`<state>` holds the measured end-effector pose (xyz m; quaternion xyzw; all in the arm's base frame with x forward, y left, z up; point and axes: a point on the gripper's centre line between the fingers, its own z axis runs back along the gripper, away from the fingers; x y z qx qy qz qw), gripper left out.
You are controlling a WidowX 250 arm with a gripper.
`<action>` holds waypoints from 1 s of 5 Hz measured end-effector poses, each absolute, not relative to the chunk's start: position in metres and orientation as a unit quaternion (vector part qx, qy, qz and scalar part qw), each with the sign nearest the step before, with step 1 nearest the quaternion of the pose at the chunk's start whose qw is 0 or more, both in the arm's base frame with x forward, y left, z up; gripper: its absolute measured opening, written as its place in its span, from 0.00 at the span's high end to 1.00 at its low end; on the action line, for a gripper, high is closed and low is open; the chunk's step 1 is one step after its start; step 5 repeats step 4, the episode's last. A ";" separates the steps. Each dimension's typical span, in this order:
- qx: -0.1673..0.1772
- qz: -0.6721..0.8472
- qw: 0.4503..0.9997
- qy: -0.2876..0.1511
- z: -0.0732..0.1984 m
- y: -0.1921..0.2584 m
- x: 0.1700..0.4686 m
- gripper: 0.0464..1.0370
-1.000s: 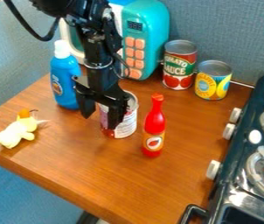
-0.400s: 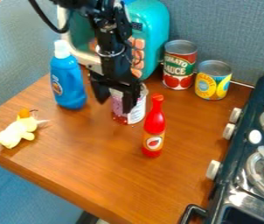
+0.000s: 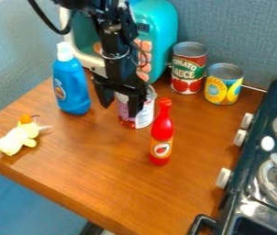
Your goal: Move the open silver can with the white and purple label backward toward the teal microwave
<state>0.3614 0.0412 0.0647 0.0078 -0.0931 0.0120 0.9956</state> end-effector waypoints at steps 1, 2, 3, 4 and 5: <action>0.014 0.022 0.994 -0.107 0.088 0.042 0.343 0.04; 0.029 0.036 0.995 -0.086 0.085 0.046 0.311 0.04; 0.031 0.032 0.997 -0.069 0.083 0.053 0.299 0.04; 0.047 0.022 0.997 -0.051 0.082 0.057 0.292 0.04; 0.047 0.022 0.997 -0.051 0.082 0.057 0.292 0.04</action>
